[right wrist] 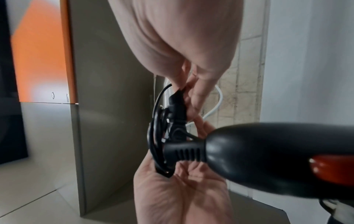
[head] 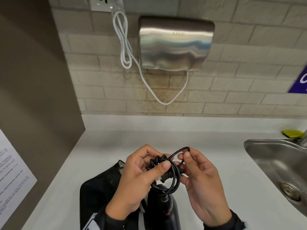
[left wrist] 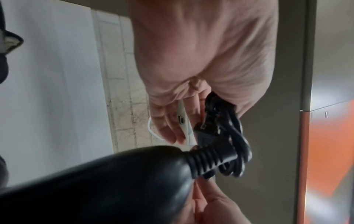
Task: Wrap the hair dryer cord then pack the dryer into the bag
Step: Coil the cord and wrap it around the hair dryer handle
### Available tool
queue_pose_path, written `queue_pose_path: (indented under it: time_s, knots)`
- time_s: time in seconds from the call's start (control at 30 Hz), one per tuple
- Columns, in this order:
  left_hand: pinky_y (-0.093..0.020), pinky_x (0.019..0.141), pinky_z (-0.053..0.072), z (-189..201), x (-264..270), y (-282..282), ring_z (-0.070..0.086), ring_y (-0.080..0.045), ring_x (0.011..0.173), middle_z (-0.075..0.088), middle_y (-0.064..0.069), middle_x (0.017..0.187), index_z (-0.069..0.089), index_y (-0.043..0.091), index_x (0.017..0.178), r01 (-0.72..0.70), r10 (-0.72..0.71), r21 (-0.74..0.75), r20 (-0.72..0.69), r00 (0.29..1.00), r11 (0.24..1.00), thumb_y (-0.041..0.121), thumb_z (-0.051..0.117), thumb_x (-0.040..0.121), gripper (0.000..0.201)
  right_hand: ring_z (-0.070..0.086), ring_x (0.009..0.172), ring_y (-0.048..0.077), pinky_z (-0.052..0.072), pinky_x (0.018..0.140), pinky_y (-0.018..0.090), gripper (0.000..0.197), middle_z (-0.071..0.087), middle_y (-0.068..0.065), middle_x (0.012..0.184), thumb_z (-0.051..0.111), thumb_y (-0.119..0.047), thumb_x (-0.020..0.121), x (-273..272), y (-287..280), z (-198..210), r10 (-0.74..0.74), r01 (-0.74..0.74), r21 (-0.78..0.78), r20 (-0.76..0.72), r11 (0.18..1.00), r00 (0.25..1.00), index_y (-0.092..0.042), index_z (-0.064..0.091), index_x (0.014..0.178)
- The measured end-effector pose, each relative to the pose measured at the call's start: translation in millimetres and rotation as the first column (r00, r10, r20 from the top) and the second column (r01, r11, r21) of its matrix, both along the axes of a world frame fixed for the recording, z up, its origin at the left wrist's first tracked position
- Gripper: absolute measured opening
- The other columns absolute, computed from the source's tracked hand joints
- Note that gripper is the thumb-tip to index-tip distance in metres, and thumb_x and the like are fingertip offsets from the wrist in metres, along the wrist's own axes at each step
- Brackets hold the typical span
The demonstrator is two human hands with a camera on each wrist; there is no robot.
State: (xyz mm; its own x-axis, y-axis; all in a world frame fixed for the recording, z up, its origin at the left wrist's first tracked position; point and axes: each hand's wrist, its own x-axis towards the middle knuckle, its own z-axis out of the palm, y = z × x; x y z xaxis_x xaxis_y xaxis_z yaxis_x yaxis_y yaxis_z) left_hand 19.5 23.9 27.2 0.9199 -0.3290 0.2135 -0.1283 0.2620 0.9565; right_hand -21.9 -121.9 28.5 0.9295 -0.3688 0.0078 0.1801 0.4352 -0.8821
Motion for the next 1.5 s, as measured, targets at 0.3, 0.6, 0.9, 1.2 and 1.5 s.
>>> queue_pose_path:
  time_s: [0.3,0.6,0.9,1.2,1.5]
  knots:
    - [-0.018,0.054,0.050,6,-2,-5,0.064,-0.011,0.053,0.072,-0.005,0.062,0.065,0.007,0.076,-0.033,0.033,-0.022,-0.009,0.999,0.999,0.013,0.080,0.066,0.019,0.062,0.061,0.016,0.056,0.054,0.028,0.012,0.064,0.007,0.080,0.058,-0.013,0.088,6,5,-1,-0.092,0.091,0.089,0.004,0.992,0.996,-0.007,0.067,0.095]
    - [-0.026,0.063,0.056,3,-1,0,0.072,-0.019,0.066,0.078,-0.012,0.080,0.069,0.017,0.070,-0.010,0.002,-0.084,-0.097,0.995,0.996,0.007,0.079,0.065,0.015,0.065,0.090,0.041,0.062,0.067,0.039,0.020,0.068,0.035,0.105,0.053,-0.002,0.094,-5,23,-9,0.099,-0.062,0.264,-0.129,0.962,0.987,0.008,0.064,0.108]
    - [-0.038,0.084,0.054,1,1,1,0.072,-0.031,0.103,0.076,-0.016,0.110,0.057,0.012,0.073,0.073,-0.088,-0.099,-0.159,0.983,0.992,0.010,0.079,0.070,0.022,0.071,0.075,0.035,0.060,0.065,0.034,0.018,0.075,0.025,0.089,0.070,-0.003,0.076,-15,26,-6,0.135,-0.139,-0.019,-0.139,0.990,0.981,-0.004,0.077,0.093]
    - [-0.035,0.066,0.056,-4,2,1,0.066,-0.021,0.070,0.067,-0.015,0.081,0.060,0.008,0.084,0.117,-0.121,-0.035,-0.207,0.971,0.993,0.024,0.080,0.074,0.027,0.072,0.063,0.027,0.057,0.057,0.031,0.010,0.075,0.022,0.076,0.061,0.004,0.089,-18,17,-9,0.087,-0.114,-0.224,-0.127,0.968,0.988,0.000,0.066,0.097]
    - [-0.037,0.080,0.057,-2,-6,-9,0.073,-0.034,0.095,0.076,-0.019,0.102,0.058,0.005,0.090,0.028,-0.051,-0.119,-0.192,0.980,0.993,0.018,0.073,0.085,0.020,0.059,0.096,0.014,0.045,0.077,0.021,0.030,0.061,-0.006,0.105,0.061,-0.017,0.075,-44,15,1,-0.152,0.413,-0.771,0.391,0.485,0.908,-0.029,0.061,0.103]
